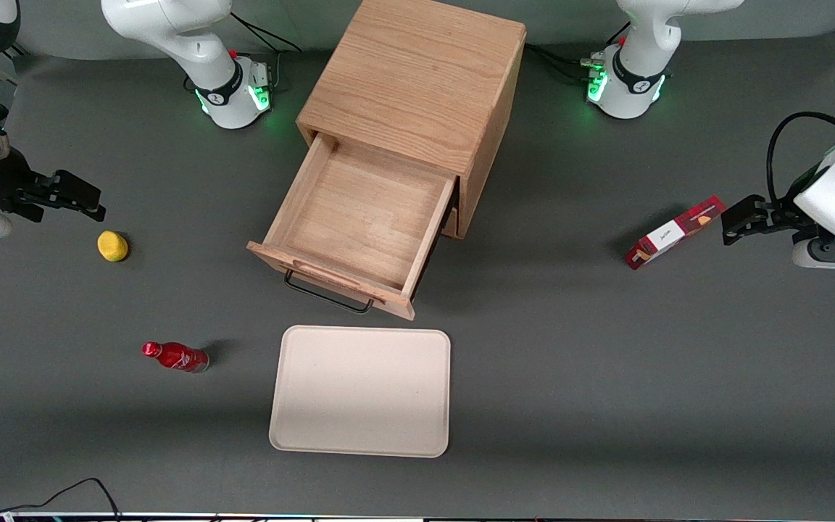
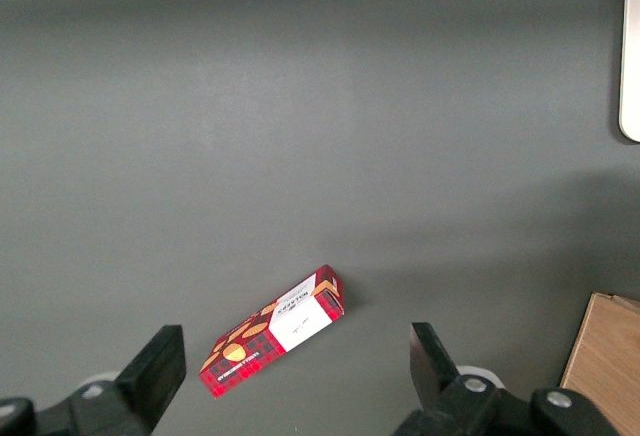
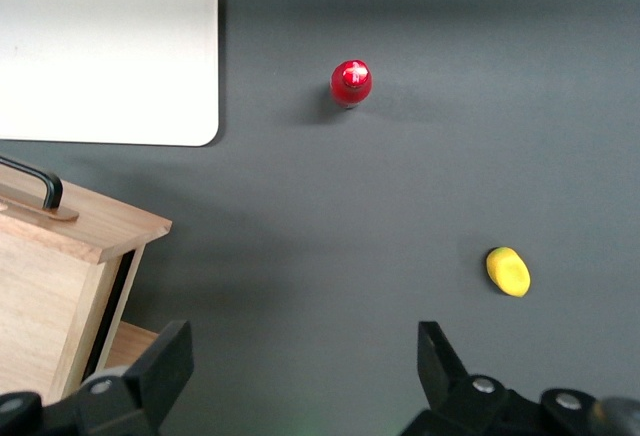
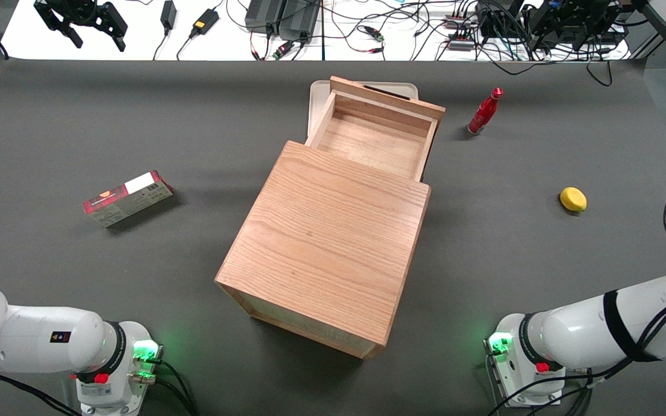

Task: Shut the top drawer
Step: 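Move the right gripper toward the front of the open wooden drawer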

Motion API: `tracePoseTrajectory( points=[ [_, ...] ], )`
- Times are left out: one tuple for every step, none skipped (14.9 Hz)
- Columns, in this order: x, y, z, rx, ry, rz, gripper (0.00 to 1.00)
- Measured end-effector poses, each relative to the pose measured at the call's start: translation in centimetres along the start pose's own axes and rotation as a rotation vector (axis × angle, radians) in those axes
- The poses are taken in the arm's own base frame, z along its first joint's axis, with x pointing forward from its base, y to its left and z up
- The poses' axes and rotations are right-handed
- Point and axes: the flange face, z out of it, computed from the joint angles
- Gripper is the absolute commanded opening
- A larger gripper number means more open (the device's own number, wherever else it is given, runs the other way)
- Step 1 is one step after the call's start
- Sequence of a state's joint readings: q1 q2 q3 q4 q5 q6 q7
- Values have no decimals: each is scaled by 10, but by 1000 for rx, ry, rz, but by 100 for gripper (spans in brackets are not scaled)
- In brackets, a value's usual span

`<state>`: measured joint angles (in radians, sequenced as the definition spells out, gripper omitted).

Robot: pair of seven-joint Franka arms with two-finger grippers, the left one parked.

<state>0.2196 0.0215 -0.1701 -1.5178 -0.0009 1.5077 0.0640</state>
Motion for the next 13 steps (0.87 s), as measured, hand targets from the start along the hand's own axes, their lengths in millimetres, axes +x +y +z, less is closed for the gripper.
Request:
tracePoseTrajectory(
  points=[
    [-2, 1, -1, 1, -14, -4, 100],
    [-3, 1, -1, 4, -19, -11, 100],
    [-4, 0, 0, 6, -26, -19, 100],
    [-4, -3, 0, 8, -29, -29, 100],
    [-4, -6, 1, 10, -30, -49, 100],
    [-3, -9, 1, 13, -29, -82, 100],
    [1, -13, 0, 19, -24, -117, 100],
    [7, -21, -4, 33, -13, -149, 100],
    [15, -35, -8, 46, -4, -180, 100],
    [23, -53, -12, 52, -3, -209, 100],
    [32, -73, -14, 55, -1, -243, 100],
    [40, -95, -13, 59, -1, -280, 100],
    [48, -118, -8, 65, -2, -318, 100]
  ],
)
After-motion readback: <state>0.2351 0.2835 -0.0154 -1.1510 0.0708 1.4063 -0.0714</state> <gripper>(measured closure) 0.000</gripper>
